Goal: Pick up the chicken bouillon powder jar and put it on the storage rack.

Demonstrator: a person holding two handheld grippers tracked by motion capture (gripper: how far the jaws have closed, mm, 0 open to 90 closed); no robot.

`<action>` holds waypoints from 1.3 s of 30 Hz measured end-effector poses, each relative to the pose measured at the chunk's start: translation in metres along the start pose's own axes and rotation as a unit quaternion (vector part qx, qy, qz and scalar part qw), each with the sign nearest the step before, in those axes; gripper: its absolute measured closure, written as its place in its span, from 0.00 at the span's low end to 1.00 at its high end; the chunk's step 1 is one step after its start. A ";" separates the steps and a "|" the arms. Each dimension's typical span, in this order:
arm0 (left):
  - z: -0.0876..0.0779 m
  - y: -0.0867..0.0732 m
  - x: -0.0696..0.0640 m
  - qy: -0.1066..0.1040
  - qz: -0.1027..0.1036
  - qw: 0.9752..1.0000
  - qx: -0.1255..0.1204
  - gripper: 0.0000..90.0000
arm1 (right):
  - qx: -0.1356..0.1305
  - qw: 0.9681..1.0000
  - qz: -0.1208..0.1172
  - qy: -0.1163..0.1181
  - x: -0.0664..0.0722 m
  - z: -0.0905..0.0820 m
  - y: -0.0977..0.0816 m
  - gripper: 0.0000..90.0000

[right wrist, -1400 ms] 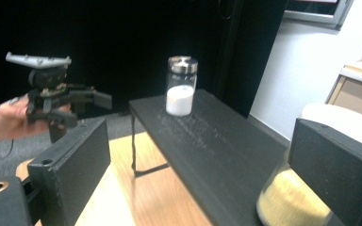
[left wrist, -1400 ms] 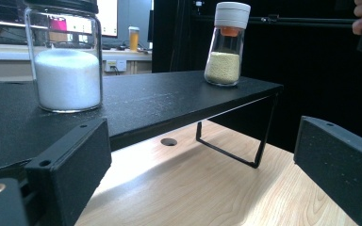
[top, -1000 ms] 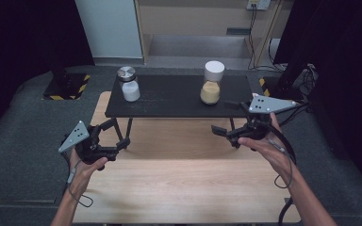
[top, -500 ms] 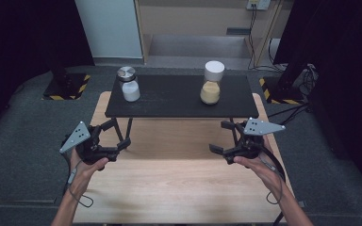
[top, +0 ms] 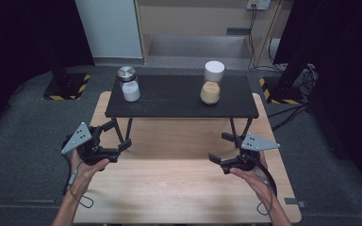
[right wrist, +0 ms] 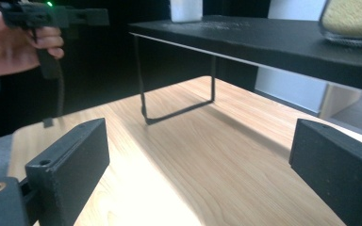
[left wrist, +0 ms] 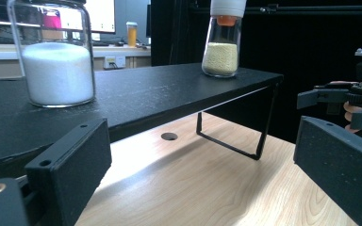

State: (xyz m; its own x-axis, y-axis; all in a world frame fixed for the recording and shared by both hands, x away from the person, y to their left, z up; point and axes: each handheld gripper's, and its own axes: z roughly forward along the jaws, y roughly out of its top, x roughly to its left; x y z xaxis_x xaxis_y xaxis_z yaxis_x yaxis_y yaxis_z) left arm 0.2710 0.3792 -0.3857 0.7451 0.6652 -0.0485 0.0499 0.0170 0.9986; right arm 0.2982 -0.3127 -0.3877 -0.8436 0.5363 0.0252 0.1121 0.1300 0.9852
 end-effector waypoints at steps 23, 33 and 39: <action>-0.004 -0.001 -0.005 0.024 -0.003 1.000 -0.015 0.02 | -0.056 0.984 0.040 -0.164 0.031 -0.035 -0.037 0.01; -0.002 -0.001 -0.006 0.024 -0.003 1.000 -0.013 0.00 | -0.069 0.983 0.043 -0.167 0.031 -0.040 -0.039 0.02; -0.003 -0.002 -0.006 0.024 -0.002 1.000 -0.014 0.00 | -0.076 0.982 0.048 -0.164 0.030 -0.040 -0.040 0.02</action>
State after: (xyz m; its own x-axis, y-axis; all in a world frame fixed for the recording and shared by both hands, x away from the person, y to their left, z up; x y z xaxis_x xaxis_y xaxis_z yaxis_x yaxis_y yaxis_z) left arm 0.2647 0.3778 -0.3869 0.7127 0.6996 -0.0523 0.0332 0.0409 0.9986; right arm 0.2470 -0.3353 -0.4192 -0.6152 0.7834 0.0878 0.0819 -0.0473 0.9955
